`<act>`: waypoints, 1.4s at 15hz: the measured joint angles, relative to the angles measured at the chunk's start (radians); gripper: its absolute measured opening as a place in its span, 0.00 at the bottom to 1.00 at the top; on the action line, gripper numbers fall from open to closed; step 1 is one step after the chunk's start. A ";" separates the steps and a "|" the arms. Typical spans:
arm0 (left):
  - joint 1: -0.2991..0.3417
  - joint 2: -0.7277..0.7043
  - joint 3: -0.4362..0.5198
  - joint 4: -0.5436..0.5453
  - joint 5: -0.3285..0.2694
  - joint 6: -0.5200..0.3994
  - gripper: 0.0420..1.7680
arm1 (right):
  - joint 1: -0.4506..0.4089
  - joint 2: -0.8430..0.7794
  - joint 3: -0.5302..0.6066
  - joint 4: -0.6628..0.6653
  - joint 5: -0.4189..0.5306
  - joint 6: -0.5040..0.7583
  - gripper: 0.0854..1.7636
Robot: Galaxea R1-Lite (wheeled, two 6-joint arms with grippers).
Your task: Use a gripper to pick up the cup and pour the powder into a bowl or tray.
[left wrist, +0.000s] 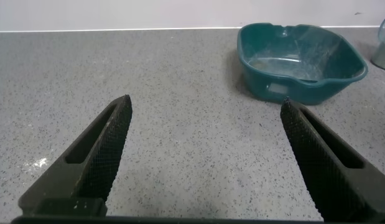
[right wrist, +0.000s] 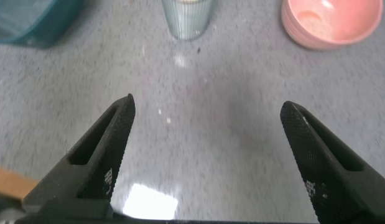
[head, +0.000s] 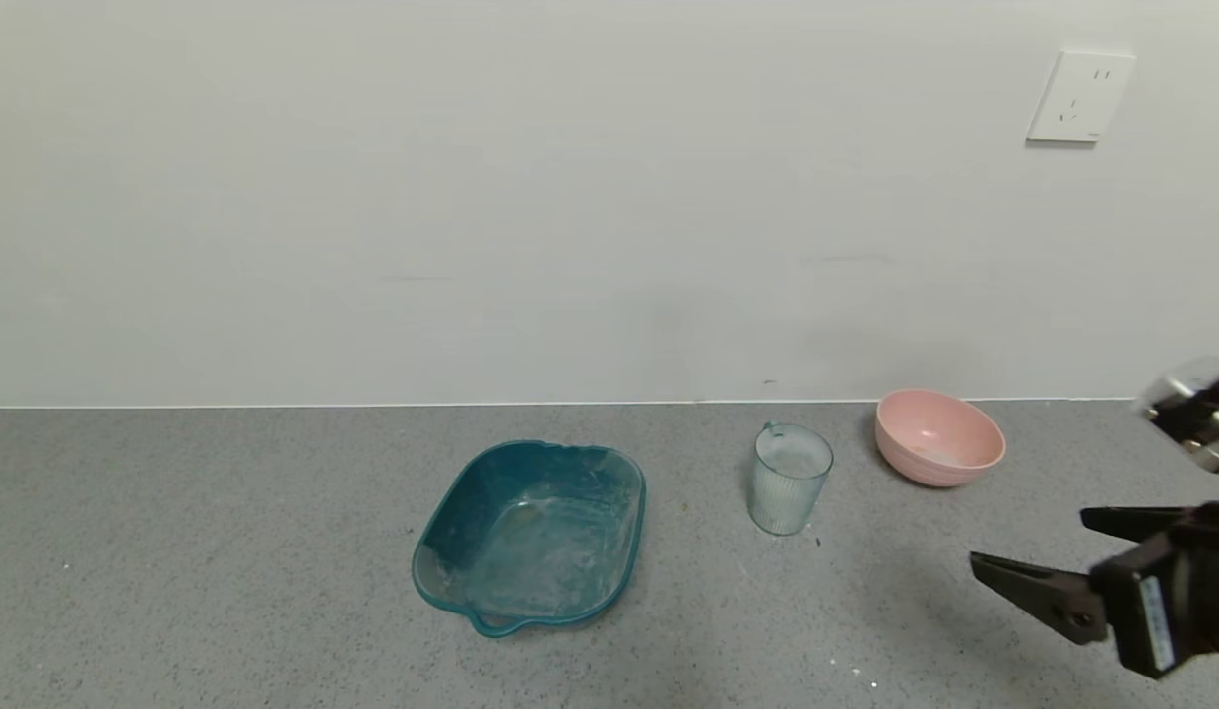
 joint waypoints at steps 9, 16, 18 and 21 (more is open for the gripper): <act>0.000 0.000 0.000 0.000 0.000 0.000 0.97 | -0.085 -0.511 0.046 0.347 -0.126 -0.001 0.96; 0.001 0.000 0.000 0.000 0.000 0.000 0.97 | -0.379 -0.741 0.104 0.377 -0.141 -0.032 0.96; 0.000 0.000 0.000 0.000 0.000 0.000 0.97 | -0.428 -0.804 0.154 0.359 -0.140 -0.044 0.96; 0.000 0.000 0.000 0.000 0.000 0.000 0.97 | -0.470 -0.883 0.236 0.267 -0.129 -0.050 0.96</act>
